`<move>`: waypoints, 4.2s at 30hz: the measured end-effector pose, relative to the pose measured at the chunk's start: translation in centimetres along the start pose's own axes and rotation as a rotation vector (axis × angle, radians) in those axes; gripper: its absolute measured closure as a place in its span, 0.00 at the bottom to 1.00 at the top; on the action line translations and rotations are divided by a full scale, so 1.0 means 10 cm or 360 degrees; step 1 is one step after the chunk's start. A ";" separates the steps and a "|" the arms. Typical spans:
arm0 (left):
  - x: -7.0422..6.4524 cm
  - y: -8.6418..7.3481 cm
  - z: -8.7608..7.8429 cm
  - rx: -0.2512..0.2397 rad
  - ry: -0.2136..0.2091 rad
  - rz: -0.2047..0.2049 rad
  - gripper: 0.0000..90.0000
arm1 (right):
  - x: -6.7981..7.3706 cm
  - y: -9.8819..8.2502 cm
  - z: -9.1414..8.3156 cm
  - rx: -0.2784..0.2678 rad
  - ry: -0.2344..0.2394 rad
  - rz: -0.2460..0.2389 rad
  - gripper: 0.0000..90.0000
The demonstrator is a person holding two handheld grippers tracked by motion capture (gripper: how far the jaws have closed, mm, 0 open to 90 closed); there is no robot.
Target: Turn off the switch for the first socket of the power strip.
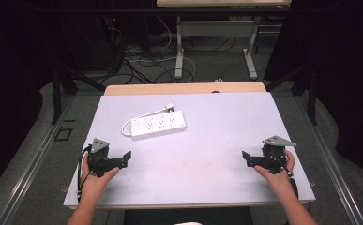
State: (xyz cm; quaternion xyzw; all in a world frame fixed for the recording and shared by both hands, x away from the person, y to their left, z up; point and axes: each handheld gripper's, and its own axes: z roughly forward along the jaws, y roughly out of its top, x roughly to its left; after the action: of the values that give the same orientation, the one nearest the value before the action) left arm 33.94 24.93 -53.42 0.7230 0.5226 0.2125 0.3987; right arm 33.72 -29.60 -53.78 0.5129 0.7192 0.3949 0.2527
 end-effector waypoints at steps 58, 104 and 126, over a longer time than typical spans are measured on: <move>-0.16 1.07 0.18 -0.0041 -0.0018 0.0008 0.43 | -0.01 -0.11 -0.01 -0.0015 -0.0034 0.0063 0.11; -0.59 1.56 0.65 0.0120 -0.0013 0.0121 0.60 | -0.05 -0.12 0.00 -0.0012 -0.0039 0.0099 0.11; -0.80 1.53 0.97 0.0257 -0.0032 0.0116 0.70 | -0.05 -0.12 0.01 -0.0009 -0.0023 0.0095 0.11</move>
State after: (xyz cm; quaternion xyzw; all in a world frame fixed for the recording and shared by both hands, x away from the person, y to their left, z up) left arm 47.04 12.05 -46.12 0.7734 0.5073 0.1770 0.3363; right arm 33.29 -30.23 -54.87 0.5361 0.7007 0.4005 0.2475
